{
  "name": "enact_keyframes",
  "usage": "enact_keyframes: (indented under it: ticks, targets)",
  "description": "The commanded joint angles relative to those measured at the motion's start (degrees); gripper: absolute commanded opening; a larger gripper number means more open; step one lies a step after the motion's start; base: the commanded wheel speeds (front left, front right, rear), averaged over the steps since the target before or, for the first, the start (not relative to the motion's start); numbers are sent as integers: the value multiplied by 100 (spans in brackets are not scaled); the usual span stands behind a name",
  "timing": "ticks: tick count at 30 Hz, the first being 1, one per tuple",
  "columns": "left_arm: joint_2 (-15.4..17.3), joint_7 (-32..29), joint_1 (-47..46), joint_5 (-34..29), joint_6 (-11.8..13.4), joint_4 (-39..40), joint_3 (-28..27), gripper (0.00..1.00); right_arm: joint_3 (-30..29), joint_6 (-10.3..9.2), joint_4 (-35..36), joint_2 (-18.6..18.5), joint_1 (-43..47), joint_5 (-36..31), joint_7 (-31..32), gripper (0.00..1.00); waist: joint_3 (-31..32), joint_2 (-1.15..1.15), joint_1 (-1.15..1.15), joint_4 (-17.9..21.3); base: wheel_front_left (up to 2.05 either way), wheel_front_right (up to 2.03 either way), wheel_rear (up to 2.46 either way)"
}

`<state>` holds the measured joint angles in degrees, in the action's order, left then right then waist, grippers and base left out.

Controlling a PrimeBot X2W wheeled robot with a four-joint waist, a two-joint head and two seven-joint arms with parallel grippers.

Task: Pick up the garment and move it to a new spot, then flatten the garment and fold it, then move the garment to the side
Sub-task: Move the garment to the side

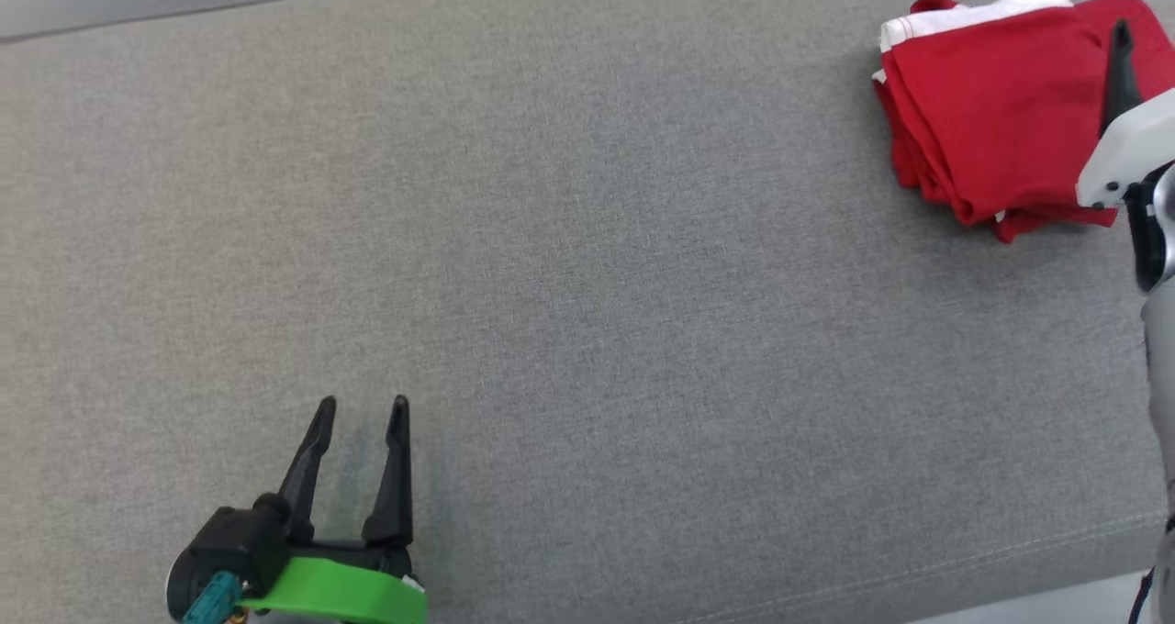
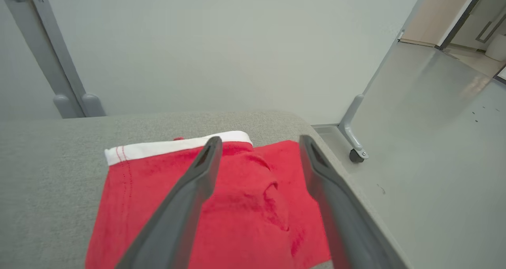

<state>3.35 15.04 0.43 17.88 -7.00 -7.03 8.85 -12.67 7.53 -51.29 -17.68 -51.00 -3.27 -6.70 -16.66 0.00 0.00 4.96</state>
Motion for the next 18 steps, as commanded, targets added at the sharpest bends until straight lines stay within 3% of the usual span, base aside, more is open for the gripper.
enact_keyframes:
  ticks: [1,7,18]
  targets:
    - [-5,17,159,57,48,55,-120,100,-9,-10,160,107,202,51,-202,100,462,0,0,-82,0,0,0]
    - [-29,17,577,45,53,91,-449,100,327,-10,1093,497,1257,292,-625,100,1110,0,0,-206,0,0,0]
    - [-28,16,1187,-387,10,162,-827,100,711,-10,2860,1294,3702,292,-812,100,1752,0,0,-12,0,0,0]
